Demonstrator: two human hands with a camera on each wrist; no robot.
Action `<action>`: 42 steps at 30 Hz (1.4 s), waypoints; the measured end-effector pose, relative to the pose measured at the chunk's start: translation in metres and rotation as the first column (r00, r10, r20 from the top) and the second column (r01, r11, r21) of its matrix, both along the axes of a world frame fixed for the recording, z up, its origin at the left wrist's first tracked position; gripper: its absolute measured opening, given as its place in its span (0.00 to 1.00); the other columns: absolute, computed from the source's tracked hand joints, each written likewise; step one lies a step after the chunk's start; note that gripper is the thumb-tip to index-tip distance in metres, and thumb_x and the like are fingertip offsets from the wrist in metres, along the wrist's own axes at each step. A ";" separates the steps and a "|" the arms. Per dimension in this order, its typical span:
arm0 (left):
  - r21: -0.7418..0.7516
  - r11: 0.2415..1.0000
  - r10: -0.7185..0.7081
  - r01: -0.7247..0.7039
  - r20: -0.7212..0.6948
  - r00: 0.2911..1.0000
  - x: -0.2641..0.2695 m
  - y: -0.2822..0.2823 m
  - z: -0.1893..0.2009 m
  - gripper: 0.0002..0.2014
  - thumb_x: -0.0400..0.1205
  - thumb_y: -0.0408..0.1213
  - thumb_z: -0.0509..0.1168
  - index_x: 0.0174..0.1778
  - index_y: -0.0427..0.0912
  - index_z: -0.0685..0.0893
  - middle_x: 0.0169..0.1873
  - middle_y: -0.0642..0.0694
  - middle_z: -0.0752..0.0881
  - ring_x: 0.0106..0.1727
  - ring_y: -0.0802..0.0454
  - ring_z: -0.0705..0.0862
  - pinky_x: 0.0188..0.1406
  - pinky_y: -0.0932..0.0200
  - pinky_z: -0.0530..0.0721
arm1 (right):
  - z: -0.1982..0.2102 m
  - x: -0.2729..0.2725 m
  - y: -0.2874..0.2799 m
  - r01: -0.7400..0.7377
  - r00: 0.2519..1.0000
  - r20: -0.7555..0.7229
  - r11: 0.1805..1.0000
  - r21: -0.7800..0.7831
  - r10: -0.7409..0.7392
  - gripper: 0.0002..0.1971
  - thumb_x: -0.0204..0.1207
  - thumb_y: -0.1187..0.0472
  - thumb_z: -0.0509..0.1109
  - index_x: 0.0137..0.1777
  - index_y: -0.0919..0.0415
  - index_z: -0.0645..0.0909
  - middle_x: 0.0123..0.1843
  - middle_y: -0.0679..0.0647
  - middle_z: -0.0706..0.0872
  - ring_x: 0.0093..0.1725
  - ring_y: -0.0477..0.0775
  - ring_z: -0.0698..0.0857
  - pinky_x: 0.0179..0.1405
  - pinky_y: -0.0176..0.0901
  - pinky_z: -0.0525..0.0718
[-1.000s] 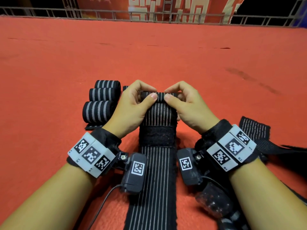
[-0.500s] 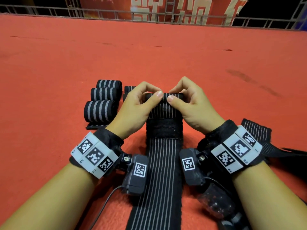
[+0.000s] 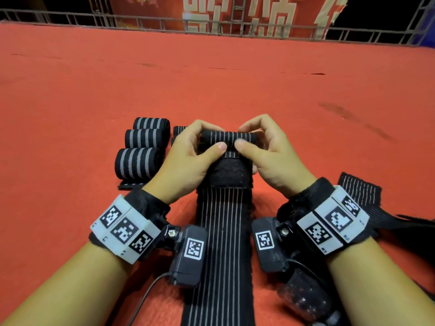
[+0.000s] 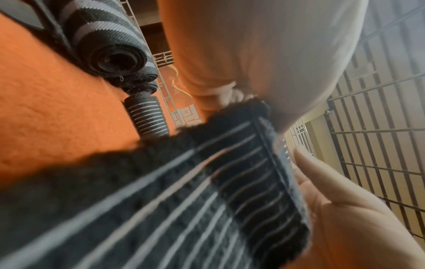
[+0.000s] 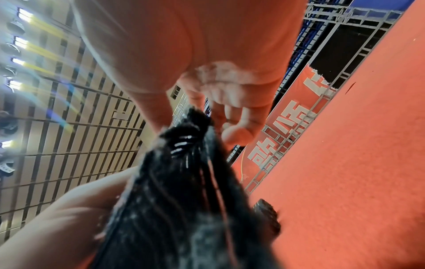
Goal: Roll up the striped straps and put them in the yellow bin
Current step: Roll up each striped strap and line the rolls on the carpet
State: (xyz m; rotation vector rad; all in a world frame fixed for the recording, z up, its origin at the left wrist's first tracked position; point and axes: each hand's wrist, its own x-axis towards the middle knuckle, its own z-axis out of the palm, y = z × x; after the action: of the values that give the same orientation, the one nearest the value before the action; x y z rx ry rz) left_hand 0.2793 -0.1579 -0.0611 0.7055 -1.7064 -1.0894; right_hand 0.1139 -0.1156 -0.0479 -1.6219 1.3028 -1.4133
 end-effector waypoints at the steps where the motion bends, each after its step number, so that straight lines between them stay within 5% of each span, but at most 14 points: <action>1: -0.021 1.000 0.004 -0.004 -0.004 1.000 0.001 0.000 0.000 0.09 0.82 0.32 0.69 0.56 0.38 0.80 0.48 0.46 0.86 0.51 0.54 0.85 0.55 0.53 0.87 | 0.001 0.000 0.000 -0.002 1.000 0.019 1.000 0.023 0.002 0.03 0.82 0.65 0.66 0.50 0.61 0.74 0.32 0.50 0.79 0.23 0.41 0.76 0.21 0.34 0.74; 3: -0.017 1.000 0.003 -0.004 -0.015 1.000 0.001 0.000 0.001 0.10 0.80 0.36 0.68 0.56 0.40 0.81 0.49 0.45 0.86 0.52 0.52 0.86 0.54 0.53 0.87 | 0.001 0.001 0.000 -0.007 0.999 0.045 1.000 0.016 0.006 0.03 0.84 0.64 0.64 0.49 0.62 0.73 0.28 0.51 0.79 0.22 0.43 0.75 0.21 0.36 0.74; 7: 0.043 0.999 0.022 -0.021 -0.019 1.000 0.001 -0.001 0.001 0.05 0.84 0.40 0.67 0.52 0.44 0.85 0.45 0.42 0.88 0.47 0.53 0.86 0.51 0.50 0.87 | 0.001 0.003 0.001 -0.046 0.999 0.008 0.998 -0.046 0.046 0.04 0.77 0.64 0.65 0.48 0.63 0.73 0.39 0.61 0.82 0.38 0.51 0.80 0.37 0.49 0.79; 10: 0.019 0.999 0.040 -0.040 -0.029 0.999 0.002 -0.002 0.001 0.05 0.81 0.40 0.69 0.51 0.47 0.84 0.46 0.37 0.88 0.47 0.49 0.87 0.49 0.50 0.88 | 0.002 0.005 0.001 -0.020 0.999 0.034 1.000 -0.004 0.020 0.03 0.79 0.65 0.67 0.46 0.58 0.74 0.36 0.56 0.81 0.30 0.44 0.78 0.27 0.38 0.77; 13: -0.001 0.999 0.036 -0.036 -0.022 0.999 0.000 0.002 0.002 0.07 0.82 0.36 0.68 0.55 0.44 0.83 0.44 0.46 0.86 0.47 0.56 0.85 0.47 0.59 0.85 | 0.004 0.006 0.002 0.025 0.999 0.034 1.000 0.008 -0.025 0.04 0.83 0.66 0.64 0.46 0.59 0.75 0.33 0.55 0.78 0.24 0.43 0.75 0.20 0.37 0.74; 19: 0.190 0.982 0.022 -0.001 -0.112 0.994 -0.009 0.010 0.008 0.14 0.89 0.43 0.58 0.69 0.47 0.75 0.56 0.47 0.84 0.52 0.62 0.86 0.50 0.65 0.84 | 0.005 0.010 0.002 -0.001 0.970 0.243 1.000 0.031 -0.006 0.03 0.83 0.66 0.65 0.51 0.59 0.78 0.41 0.56 0.80 0.43 0.52 0.79 0.43 0.45 0.80; 24: 0.106 0.992 0.071 -0.067 -0.031 0.997 -0.008 0.013 0.010 0.13 0.89 0.47 0.54 0.67 0.48 0.75 0.56 0.54 0.81 0.51 0.70 0.82 0.50 0.69 0.82 | 0.002 0.026 0.003 -0.021 0.970 0.244 0.995 0.097 -0.004 0.10 0.87 0.65 0.56 0.62 0.66 0.76 0.53 0.60 0.81 0.50 0.52 0.79 0.51 0.47 0.80; 29: 0.070 0.997 0.039 -0.040 0.026 0.999 -0.005 0.011 0.011 0.12 0.89 0.47 0.55 0.60 0.44 0.75 0.48 0.56 0.82 0.44 0.72 0.82 0.44 0.72 0.81 | 0.002 0.023 0.005 -0.042 0.968 0.250 0.995 0.091 0.018 0.09 0.87 0.65 0.57 0.62 0.63 0.76 0.51 0.57 0.81 0.47 0.47 0.81 0.46 0.40 0.82; 35: 0.028 0.999 0.034 -0.033 -0.046 0.998 -0.003 0.005 0.007 0.09 0.84 0.42 0.65 0.58 0.46 0.78 0.49 0.46 0.85 0.50 0.56 0.85 0.51 0.56 0.86 | 0.002 0.018 0.003 0.016 0.958 0.286 1.000 0.001 -0.015 0.12 0.82 0.69 0.64 0.62 0.59 0.72 0.43 0.57 0.83 0.37 0.48 0.83 0.36 0.41 0.84; 38: 0.006 1.000 0.002 -0.001 -0.052 0.999 -0.001 0.004 0.007 0.09 0.82 0.41 0.64 0.58 0.48 0.77 0.50 0.44 0.83 0.51 0.52 0.84 0.53 0.52 0.86 | 0.004 0.015 0.002 0.008 0.968 0.251 0.997 0.075 -0.027 0.03 0.85 0.62 0.62 0.56 0.59 0.76 0.37 0.51 0.82 0.29 0.42 0.82 0.26 0.36 0.80; 42: 0.098 0.995 -0.026 0.029 -0.034 0.999 -0.005 0.004 0.005 0.07 0.87 0.39 0.61 0.61 0.47 0.76 0.52 0.47 0.84 0.52 0.57 0.85 0.52 0.58 0.85 | 0.002 0.010 0.000 0.027 0.986 0.164 0.999 -0.040 -0.020 0.05 0.83 0.67 0.62 0.48 0.58 0.76 0.37 0.59 0.80 0.33 0.52 0.79 0.30 0.42 0.78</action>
State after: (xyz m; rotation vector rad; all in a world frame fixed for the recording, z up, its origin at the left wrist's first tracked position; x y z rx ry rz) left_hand 0.2744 -0.1540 -0.0558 0.7236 -1.6477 -1.2051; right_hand 0.1244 -0.1156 -0.0460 -1.4871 1.2085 -1.5620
